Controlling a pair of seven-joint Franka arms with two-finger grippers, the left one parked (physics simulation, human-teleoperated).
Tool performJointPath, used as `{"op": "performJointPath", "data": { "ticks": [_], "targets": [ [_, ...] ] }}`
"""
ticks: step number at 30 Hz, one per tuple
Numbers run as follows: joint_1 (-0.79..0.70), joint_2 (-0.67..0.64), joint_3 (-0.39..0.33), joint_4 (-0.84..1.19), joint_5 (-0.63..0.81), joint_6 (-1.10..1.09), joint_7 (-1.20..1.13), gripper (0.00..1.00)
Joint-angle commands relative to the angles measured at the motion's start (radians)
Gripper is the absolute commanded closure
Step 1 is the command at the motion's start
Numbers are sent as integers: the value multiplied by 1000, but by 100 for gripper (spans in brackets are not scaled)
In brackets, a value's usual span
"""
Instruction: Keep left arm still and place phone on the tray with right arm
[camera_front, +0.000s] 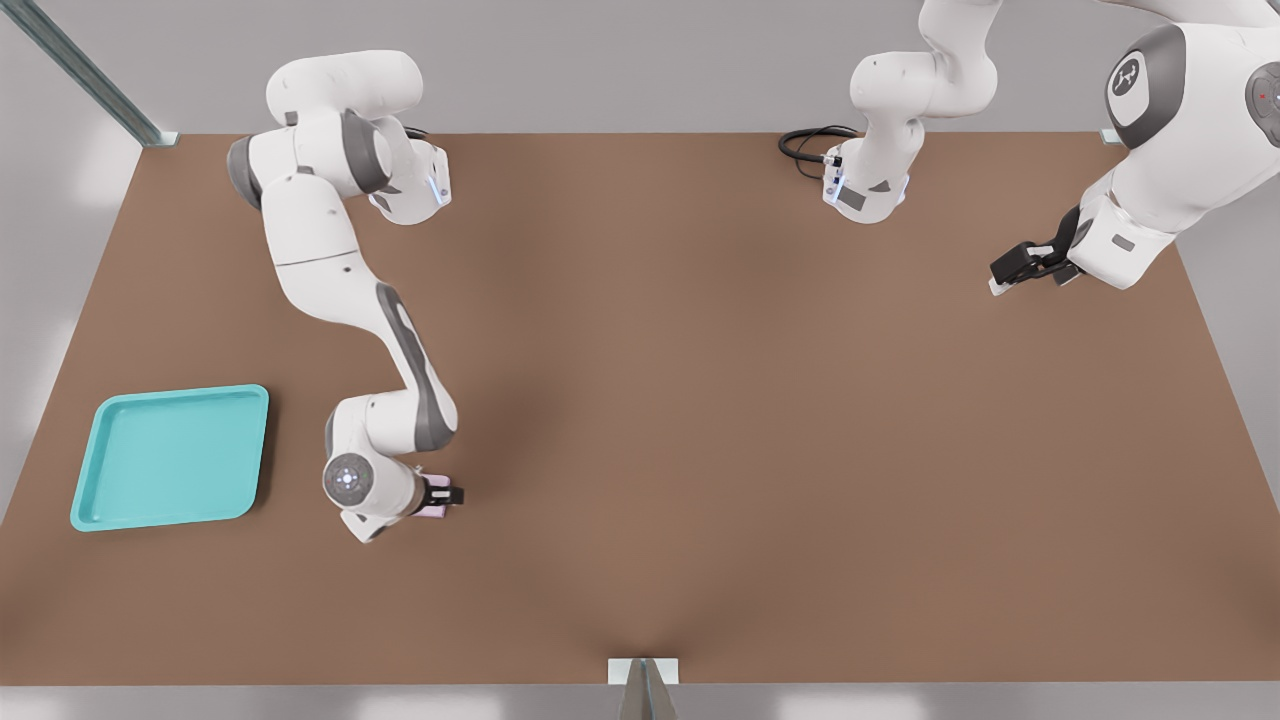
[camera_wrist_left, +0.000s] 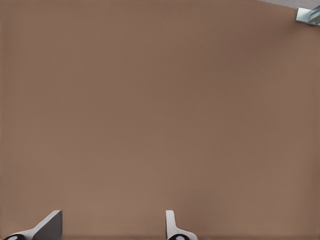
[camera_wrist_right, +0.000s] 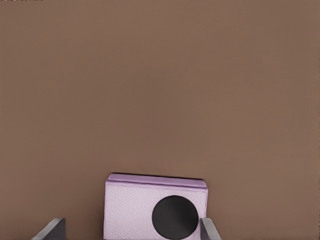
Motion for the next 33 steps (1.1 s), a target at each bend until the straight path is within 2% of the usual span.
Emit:
{"op": "performJointPath", "data": {
  "ticks": [1,23,24,28,30,31,33],
  "targets": [
    [-2,-3,-1,-3,2,58,166,0],
    [-19,-17,-1,-82,-3,84,157,0],
    [-20,-17,-1,-82,-3,85,157,2],
    [-19,-17,-1,-81,-4,85,155,23],
    [-19,-23,-1,-79,-4,82,154,25],
    [-19,-25,-2,-78,-4,82,152,30],
    [-17,-46,-2,-73,-6,73,151,30]
  ]
}}
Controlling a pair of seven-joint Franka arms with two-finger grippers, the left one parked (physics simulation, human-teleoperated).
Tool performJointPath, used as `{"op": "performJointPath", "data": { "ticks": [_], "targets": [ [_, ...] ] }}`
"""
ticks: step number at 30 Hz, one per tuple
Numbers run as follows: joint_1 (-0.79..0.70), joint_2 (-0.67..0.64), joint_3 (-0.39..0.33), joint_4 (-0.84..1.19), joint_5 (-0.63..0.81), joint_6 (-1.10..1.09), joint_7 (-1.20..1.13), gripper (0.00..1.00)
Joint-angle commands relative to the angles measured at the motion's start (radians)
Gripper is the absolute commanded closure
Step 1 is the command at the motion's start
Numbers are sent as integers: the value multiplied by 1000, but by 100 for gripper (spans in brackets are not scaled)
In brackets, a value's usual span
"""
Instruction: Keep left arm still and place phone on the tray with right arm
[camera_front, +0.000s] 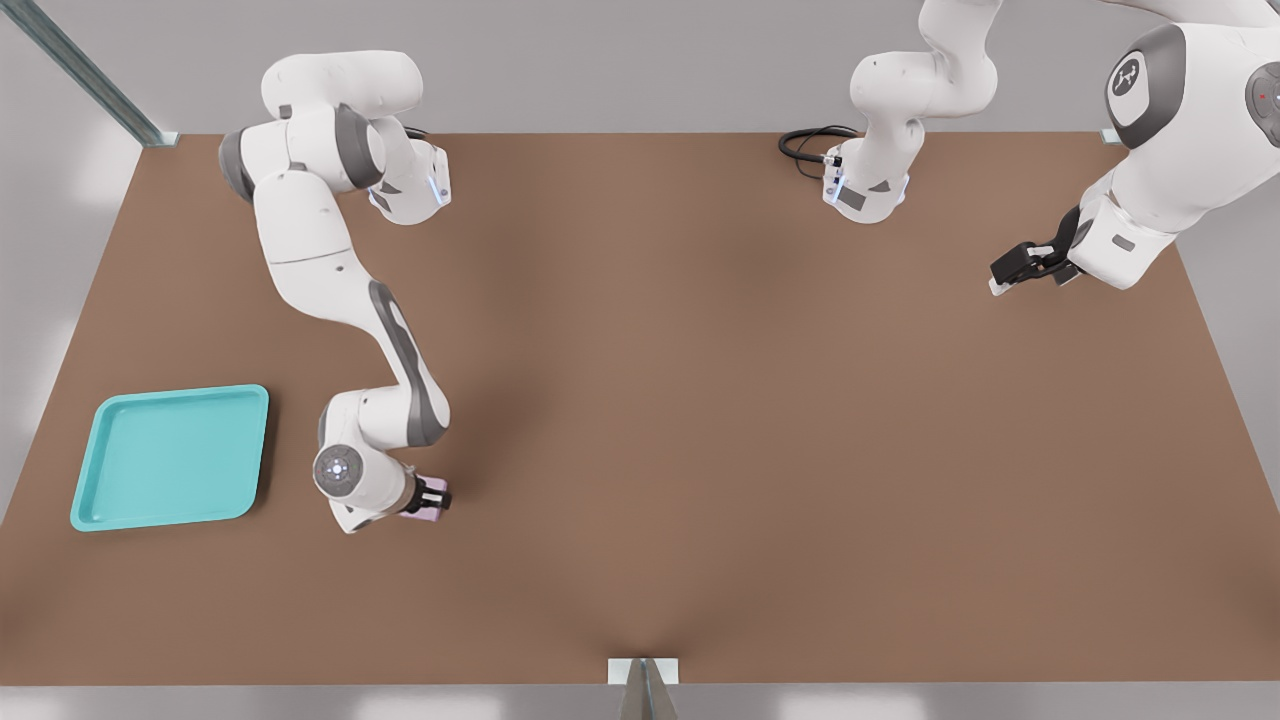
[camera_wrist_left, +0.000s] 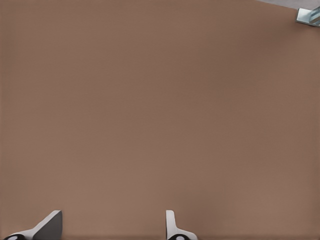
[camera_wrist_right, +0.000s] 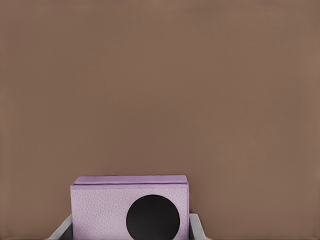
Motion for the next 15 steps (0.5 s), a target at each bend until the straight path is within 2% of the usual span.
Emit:
{"op": "performJointPath", "data": {
  "ticks": [1,7,12,15],
  "targets": [
    [2,-18,-3,2,-9,-9,23,30],
    [-139,-144,-1,-21,-9,-98,-191,30],
    [-313,-279,2,-189,-9,-95,-404,31],
    [-435,-291,2,-214,-9,-95,-575,31]
  ]
}}
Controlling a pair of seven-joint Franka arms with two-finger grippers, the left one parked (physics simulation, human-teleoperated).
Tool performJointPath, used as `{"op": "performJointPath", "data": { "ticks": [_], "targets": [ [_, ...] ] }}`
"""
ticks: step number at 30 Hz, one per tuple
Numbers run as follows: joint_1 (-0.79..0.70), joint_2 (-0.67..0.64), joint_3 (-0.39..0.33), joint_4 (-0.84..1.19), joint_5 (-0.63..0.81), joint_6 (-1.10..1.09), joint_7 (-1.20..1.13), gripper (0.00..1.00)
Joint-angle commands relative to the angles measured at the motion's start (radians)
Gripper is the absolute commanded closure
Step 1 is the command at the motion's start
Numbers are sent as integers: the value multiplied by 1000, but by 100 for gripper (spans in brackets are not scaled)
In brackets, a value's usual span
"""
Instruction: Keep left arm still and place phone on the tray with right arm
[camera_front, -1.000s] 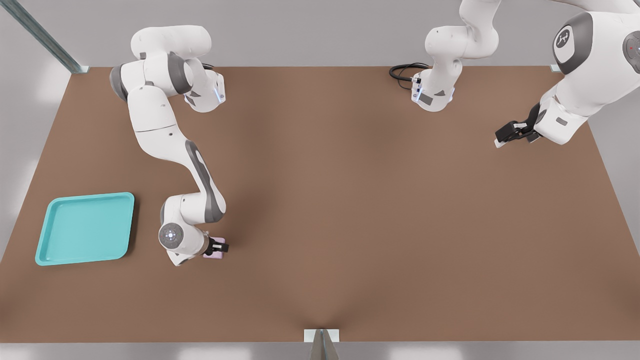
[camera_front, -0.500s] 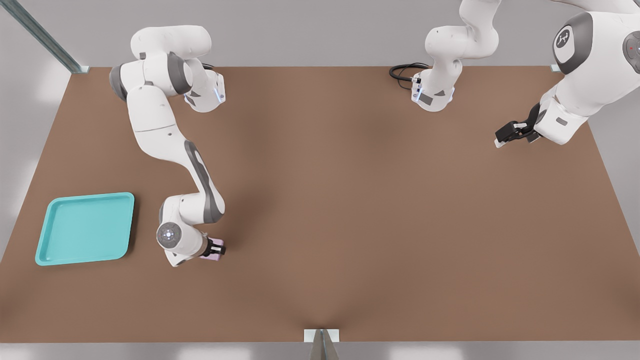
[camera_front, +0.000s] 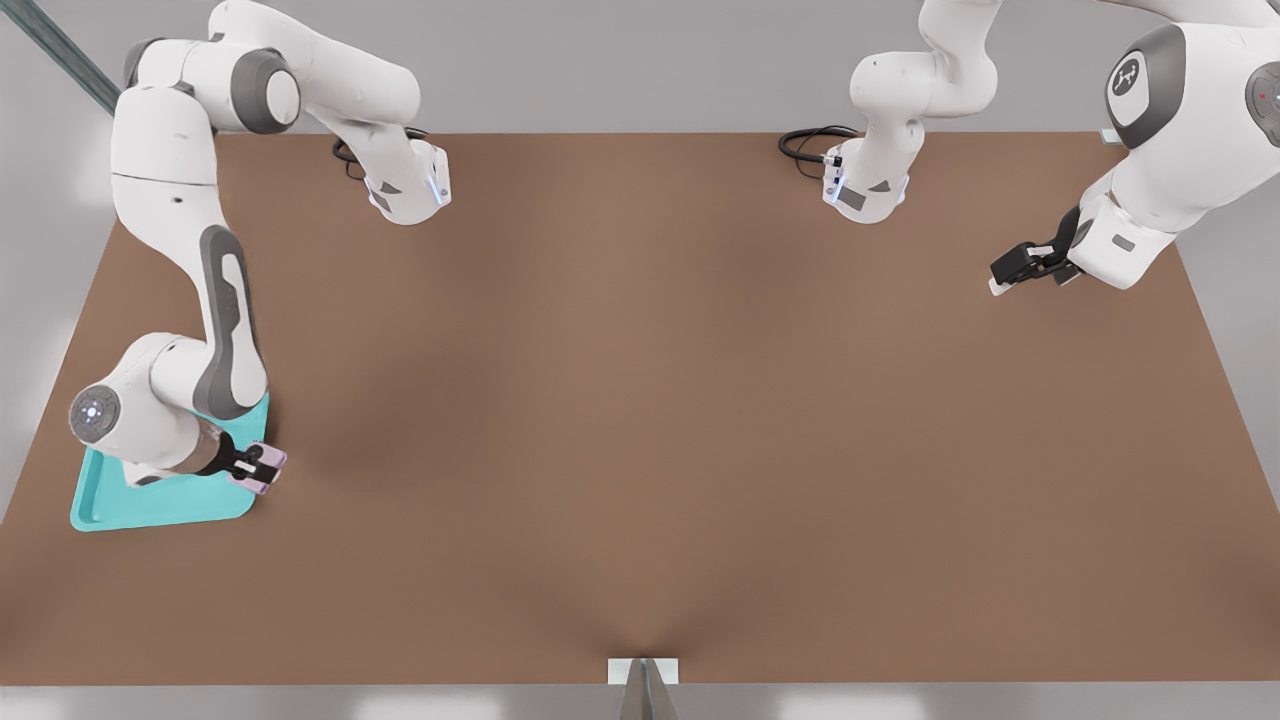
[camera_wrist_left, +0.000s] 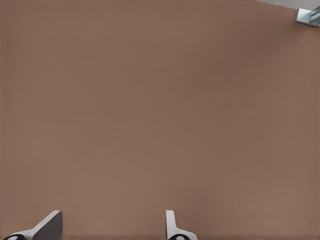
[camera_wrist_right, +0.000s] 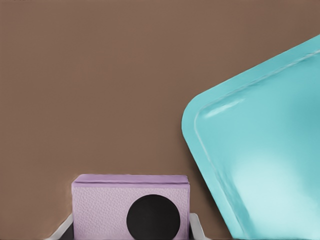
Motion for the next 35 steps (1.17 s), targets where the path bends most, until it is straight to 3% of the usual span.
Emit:
{"op": "performJointPath", "data": {
  "ticks": [1,6,12,13,14,16,18,20,23,24,25,26,27,28,33,35],
  "targets": [
    [-54,-4,0,-5,-9,-14,-431,31],
    [-195,41,-1,-2,-11,32,-612,31],
    [-220,154,-3,27,-9,159,-640,30],
    [-230,176,-3,54,-3,164,-669,24],
    [-230,176,-3,55,-2,162,-672,0],
    [-226,165,0,54,-2,150,-663,0],
    [-214,67,15,54,-2,46,-645,0],
    [-212,-83,124,89,-11,-134,-526,0],
    [-209,-228,442,258,-184,-396,-124,0],
    [-207,-310,450,225,-175,-398,-121,0],
    [-155,-369,385,212,-152,-476,-115,0],
    [74,-390,125,213,-109,-520,-117,0],
    [234,-404,-47,213,-72,-556,-124,0],
    [334,-418,-153,216,-43,-592,-131,0],
    [469,-433,-248,189,-34,-643,-134,0],
    [469,-432,-244,185,-34,-643,-140,0]
  ]
}}
